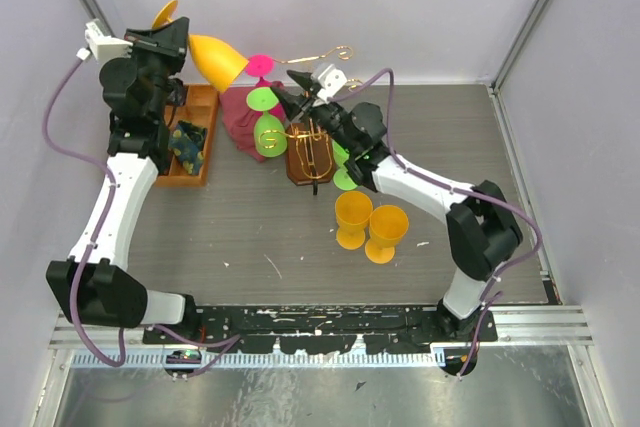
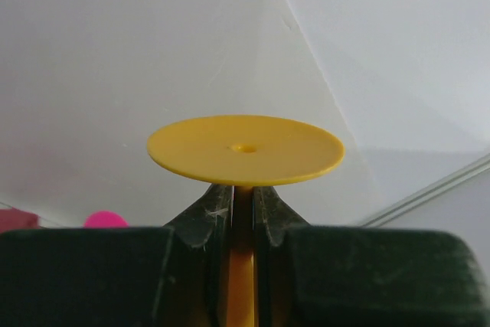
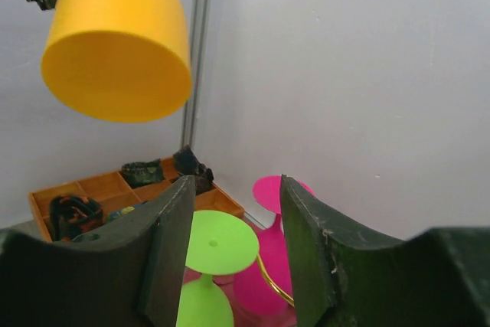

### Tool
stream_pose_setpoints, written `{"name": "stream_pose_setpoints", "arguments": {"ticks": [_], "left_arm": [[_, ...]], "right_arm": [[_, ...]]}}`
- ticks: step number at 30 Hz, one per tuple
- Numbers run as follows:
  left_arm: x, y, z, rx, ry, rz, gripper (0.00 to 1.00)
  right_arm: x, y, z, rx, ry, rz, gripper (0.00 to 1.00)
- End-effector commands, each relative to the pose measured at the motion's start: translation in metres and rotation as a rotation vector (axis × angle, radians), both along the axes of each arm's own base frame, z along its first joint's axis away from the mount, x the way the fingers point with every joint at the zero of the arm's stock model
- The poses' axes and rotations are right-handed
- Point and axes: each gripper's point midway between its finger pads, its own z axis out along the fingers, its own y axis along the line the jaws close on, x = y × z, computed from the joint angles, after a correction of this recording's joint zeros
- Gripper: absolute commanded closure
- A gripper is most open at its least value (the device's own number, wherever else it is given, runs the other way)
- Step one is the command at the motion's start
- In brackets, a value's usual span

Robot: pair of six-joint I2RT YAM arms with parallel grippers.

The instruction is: Place the wine glass upside down on the wine glass rack

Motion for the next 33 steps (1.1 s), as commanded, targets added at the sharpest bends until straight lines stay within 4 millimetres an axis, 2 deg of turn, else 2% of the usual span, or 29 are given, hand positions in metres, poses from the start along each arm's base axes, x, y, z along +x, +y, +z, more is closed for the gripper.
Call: {"name": "stream_pose_setpoints", "arguments": {"ticks": [1, 4, 6, 11, 12, 17, 21, 24, 33], "left_arm": [[-0.031, 0.003, 0.034, 0.426, -0.185, 0.087, 0.93], [-0.044, 0.005, 0.019, 0.672, -0.184, 0.126, 1.00], [-0.052, 0.011, 0.002, 0.811, -0.163, 0.162, 1.00], [-0.070, 0.027, -0.051, 1.053, -0.098, 0.224, 1.00], [-0.074, 0.028, -0.070, 1.078, -0.079, 0.221, 1.00], [-0.100, 0.022, -0.107, 1.079, -0.168, 0.216, 1.00], [-0.121, 0.011, -0.123, 1.035, -0.291, 0.202, 1.00], [-0.132, -0.004, -0.140, 1.025, -0.334, 0.122, 1.00], [-0.164, -0.039, -0.156, 0.982, -0.437, -0.057, 1.00]], "right_arm": [[-0.018, -0.042, 0.058, 0.031, -0.103, -0.144, 0.44], [-0.014, -0.055, 0.059, -0.024, -0.089, -0.216, 0.37], [-0.011, -0.063, 0.060, -0.055, -0.085, -0.246, 0.34], [-0.003, -0.091, 0.062, -0.068, -0.067, -0.298, 0.31], [0.000, -0.096, 0.062, -0.069, -0.061, -0.308, 0.31], [0.012, -0.117, 0.057, -0.075, -0.030, -0.340, 0.31], [0.017, -0.124, 0.057, -0.085, -0.031, -0.348, 0.31], [0.020, -0.125, 0.055, -0.095, -0.033, -0.349, 0.31], [0.025, -0.129, 0.050, -0.116, -0.039, -0.354, 0.30]]}}
